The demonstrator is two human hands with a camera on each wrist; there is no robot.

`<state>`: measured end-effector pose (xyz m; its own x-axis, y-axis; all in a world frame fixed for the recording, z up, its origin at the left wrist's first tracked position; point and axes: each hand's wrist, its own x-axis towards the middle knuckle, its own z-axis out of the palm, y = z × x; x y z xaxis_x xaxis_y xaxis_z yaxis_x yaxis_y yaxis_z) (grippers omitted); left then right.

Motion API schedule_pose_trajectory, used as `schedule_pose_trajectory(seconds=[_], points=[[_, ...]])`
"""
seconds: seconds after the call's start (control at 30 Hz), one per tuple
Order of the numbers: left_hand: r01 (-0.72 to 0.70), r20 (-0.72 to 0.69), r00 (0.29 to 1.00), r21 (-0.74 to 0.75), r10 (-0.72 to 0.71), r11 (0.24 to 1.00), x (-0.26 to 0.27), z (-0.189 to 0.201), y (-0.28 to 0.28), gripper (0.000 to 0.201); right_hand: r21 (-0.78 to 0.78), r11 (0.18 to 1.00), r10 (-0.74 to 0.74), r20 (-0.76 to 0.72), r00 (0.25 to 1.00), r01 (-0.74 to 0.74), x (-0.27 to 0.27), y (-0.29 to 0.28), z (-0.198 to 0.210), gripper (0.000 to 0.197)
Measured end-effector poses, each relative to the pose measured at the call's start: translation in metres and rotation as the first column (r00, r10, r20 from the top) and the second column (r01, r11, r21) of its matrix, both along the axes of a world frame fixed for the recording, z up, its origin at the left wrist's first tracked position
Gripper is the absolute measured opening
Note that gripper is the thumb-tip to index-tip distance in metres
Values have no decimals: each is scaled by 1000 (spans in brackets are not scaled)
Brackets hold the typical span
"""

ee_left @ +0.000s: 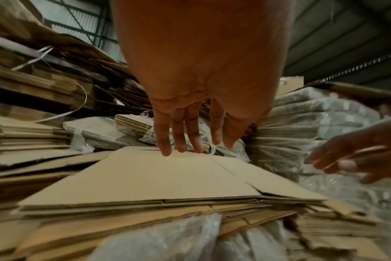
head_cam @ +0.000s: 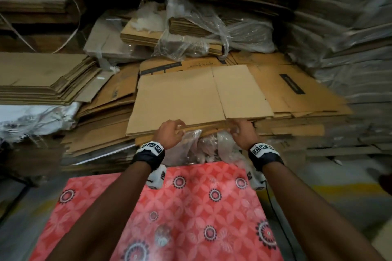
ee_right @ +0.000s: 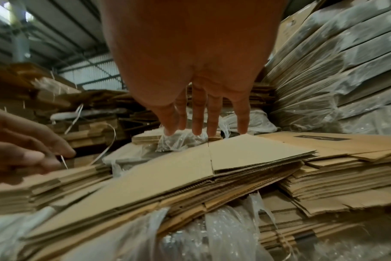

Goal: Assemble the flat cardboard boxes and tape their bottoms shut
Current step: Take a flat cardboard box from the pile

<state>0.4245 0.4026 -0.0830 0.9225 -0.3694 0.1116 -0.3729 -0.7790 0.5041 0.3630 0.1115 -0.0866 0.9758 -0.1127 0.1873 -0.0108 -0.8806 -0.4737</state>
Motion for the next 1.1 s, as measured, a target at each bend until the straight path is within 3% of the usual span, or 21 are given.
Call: schedule_pose_trajectory(seconds=[0.2, 0.43, 0.77, 0.93, 1.1], points=[[177, 30, 984, -245, -175, 953, -94, -7, -18, 28, 187, 979, -113, 187, 976, 78, -116, 34, 13, 34], [410, -41, 885, -401, -463, 819, -208, -38, -60, 19, 245, 898, -412, 181, 893, 365, -283, 58, -15, 30], [689, -106, 638, -365, -763, 626, -363, -72, -152, 20, 335, 583, -800, 82, 594, 740, -498, 57, -73, 23], [762, -147, 545, -324, -826, 560, -415, -80, -203, 20, 379, 446, -880, 23, 474, 810, -551, 34, -91, 23], [771, -224, 532, -269, -816, 577, -451, -93, -248, 20, 403, 364, -906, -56, 420, 840, -575, 2, -113, 23]])
